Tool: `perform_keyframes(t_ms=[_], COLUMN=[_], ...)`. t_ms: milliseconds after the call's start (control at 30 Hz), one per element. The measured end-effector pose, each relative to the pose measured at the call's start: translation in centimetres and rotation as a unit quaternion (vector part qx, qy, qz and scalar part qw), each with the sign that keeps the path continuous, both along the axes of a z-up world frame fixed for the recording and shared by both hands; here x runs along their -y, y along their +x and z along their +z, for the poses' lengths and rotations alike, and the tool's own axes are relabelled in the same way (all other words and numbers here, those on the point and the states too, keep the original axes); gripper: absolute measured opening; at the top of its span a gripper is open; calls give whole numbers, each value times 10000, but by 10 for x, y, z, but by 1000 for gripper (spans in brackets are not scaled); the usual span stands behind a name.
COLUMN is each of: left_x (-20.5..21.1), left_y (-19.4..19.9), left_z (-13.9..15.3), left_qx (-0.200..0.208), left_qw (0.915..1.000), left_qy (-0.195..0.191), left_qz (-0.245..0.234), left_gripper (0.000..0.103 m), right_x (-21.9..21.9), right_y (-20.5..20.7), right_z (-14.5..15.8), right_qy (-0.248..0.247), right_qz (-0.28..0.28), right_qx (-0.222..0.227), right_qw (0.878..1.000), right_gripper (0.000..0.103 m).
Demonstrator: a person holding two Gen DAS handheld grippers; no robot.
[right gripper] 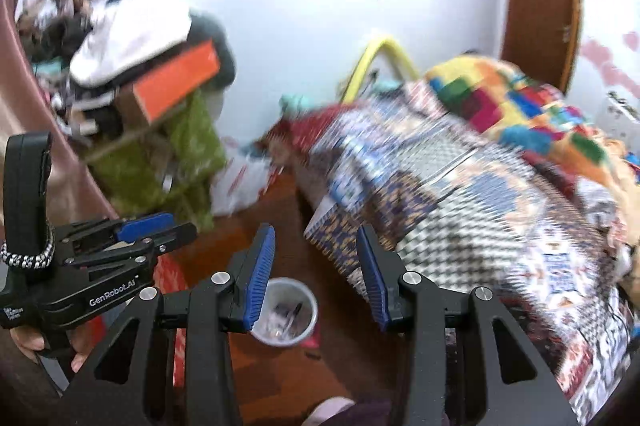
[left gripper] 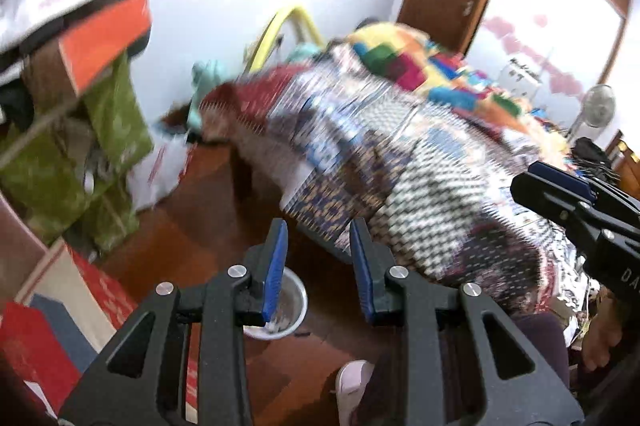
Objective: Collect trash
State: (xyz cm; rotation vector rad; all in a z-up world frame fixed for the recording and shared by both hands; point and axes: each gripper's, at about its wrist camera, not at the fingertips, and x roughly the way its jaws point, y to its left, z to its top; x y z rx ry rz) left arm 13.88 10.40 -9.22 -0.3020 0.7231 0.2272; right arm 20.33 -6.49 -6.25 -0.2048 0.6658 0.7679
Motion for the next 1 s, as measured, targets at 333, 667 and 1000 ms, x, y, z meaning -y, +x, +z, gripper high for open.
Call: perform_keyframes(t_ms=[333, 667, 1000], left_x=[57, 92, 89], left_y=[-54, -102, -132], left_z=[74, 94, 94], left_qx=[1120, 1609, 1859], left_qw=[9911, 9783, 9740], left_qy=[393, 817, 816], left_qz=[-598, -1019, -1005], left_gripper=[30, 71, 95], right_x=[65, 93, 106], right_y=[-64, -113, -138], right_z=[47, 55, 60], right_qy=[547, 973, 782], right_qz=[-1253, -1971, -2968], right_qx=[951, 1169, 1560], right_qw=[9860, 9685, 9389], right_gripper=[39, 74, 103])
